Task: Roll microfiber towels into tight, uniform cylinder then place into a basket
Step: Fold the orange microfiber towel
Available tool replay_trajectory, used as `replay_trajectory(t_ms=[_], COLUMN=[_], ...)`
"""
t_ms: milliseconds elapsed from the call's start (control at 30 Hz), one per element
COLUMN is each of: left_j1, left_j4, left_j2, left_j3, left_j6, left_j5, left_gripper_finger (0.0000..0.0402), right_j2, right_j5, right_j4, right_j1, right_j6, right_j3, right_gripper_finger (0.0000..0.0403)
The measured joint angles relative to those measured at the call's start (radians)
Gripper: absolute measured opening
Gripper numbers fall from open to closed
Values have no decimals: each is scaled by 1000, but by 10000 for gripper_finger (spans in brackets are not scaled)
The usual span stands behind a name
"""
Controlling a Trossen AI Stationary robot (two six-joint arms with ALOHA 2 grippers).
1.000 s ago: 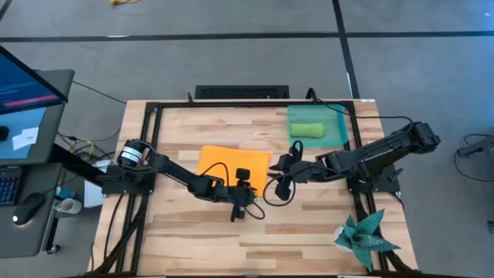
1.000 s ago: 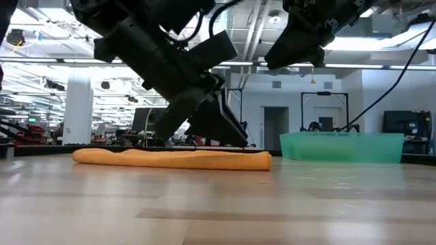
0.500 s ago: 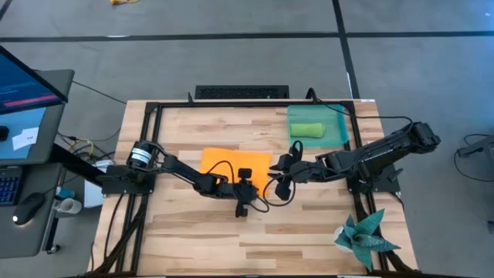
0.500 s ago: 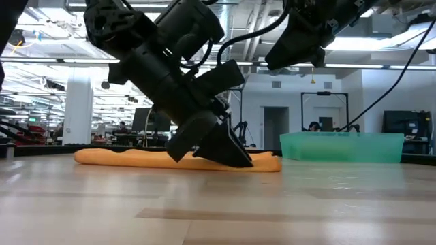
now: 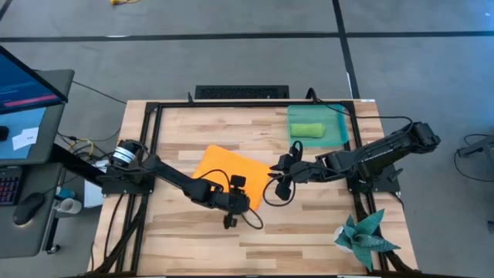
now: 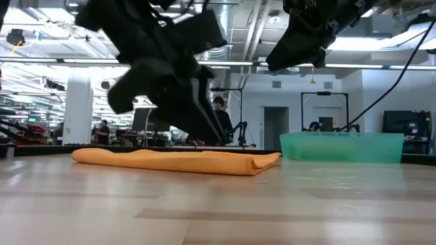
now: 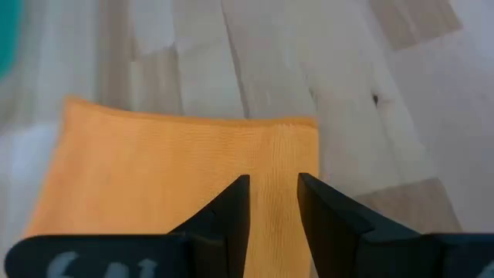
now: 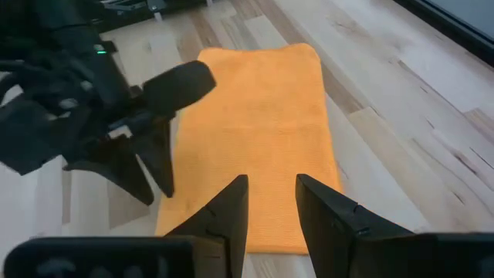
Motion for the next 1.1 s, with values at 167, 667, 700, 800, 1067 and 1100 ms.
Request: replay_trajectory(t_ms=[167, 667, 700, 800, 1067, 1100], left_j1=[-46, -40, -40, -36, 6, 10], left_j4=[0, 59, 89, 168, 176, 171], left_j2=[0, 30, 35, 61, 126, 126], left_j3=[-2, -1, -1, 0, 4, 5], left_j6=[42, -15, -3, 26, 46, 45], left_j5=[-15, -29, -28, -33, -23, -29], left_gripper_finger=[103, 174, 183, 203, 210, 210], right_j2=[0, 0, 0, 0, 0, 0], right_j5=[0, 0, 0, 0, 0, 0], right_j4=[0, 0, 1, 2, -1, 1], right_j1=[1, 1, 1, 1, 1, 1], right_j6=[0, 0, 0, 0, 0, 0], right_j3=[0, 0, 0, -1, -1, -1], right_gripper_finger=[131, 131, 131, 131, 131, 131])
